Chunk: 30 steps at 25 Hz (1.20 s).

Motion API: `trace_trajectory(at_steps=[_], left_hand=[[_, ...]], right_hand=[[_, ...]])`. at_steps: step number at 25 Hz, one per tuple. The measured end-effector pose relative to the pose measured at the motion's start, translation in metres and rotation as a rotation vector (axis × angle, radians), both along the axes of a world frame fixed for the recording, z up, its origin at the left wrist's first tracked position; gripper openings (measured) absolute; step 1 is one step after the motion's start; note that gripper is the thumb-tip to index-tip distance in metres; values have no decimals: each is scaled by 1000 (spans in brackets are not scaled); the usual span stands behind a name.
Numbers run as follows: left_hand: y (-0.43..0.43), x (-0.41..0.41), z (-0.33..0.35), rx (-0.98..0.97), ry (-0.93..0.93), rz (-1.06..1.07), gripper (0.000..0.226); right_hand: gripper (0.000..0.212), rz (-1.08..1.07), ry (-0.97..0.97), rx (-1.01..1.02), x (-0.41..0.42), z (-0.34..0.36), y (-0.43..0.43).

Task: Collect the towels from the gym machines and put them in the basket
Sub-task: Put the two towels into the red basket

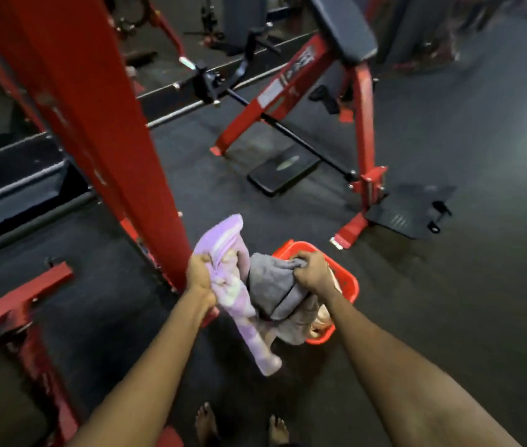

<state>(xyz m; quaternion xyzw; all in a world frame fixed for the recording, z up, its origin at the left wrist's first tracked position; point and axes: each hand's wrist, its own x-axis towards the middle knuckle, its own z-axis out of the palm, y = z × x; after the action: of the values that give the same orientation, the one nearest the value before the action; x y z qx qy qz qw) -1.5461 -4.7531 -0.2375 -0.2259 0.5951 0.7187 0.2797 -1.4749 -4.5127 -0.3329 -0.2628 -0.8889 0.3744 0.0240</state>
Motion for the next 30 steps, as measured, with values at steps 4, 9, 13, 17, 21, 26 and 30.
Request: trace_trajectory(at_steps=[4,9,13,17,21,26,30], left_hand=[[81,-19,45,36,50,-178,21],[150,-20,36,111,-6,-238,32],[190,-38,5,85,-2,-338,28],[227,-70,-61,129,-108,-376,44],[258,-102,-150,-27,-150,-438,35],[295,-114,-263,-419,-69,-878,17],[311,-107,-403,-536,11,-1171,25]], right_hand=[[28,-239,8,-20,21,31,77],[32,-361,61,-26,19,44,119],[37,-439,41,-61,2,4,136],[38,-455,-20,-103,-25,-93,166],[41,-435,-109,-144,-44,-165,186],[66,-343,-516,-275,-59,-230,196],[71,-183,-674,-300,-57,-323,193]])
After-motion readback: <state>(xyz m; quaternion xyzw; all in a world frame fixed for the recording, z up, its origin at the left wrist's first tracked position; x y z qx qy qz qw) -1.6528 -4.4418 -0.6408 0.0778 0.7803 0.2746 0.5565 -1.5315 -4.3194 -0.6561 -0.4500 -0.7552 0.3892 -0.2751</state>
